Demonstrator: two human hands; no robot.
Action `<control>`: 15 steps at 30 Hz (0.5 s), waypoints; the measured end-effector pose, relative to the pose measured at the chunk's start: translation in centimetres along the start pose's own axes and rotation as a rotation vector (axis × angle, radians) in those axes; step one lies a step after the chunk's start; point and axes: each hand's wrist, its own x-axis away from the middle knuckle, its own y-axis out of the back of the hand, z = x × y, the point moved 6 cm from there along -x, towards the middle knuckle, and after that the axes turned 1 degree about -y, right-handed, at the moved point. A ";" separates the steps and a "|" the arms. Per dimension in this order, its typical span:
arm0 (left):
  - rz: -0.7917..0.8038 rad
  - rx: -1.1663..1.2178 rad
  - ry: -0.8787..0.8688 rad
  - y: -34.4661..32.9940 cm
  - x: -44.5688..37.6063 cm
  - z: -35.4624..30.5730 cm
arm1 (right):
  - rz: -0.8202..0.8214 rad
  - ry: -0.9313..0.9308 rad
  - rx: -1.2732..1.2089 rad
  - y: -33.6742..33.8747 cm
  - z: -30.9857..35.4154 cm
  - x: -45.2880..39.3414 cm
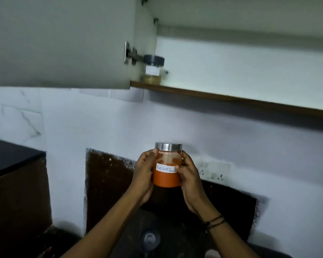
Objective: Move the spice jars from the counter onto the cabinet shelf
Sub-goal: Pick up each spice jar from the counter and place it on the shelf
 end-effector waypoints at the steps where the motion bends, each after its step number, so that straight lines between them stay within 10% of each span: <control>1: 0.004 -0.013 -0.023 -0.8 -0.5 -1.2 | 0.002 0.020 0.015 -0.2 1.2 -0.7; 15: 0.084 -0.145 -0.434 -11.1 -8.3 -17.1 | -0.211 0.431 0.186 -0.9 19.2 -8.9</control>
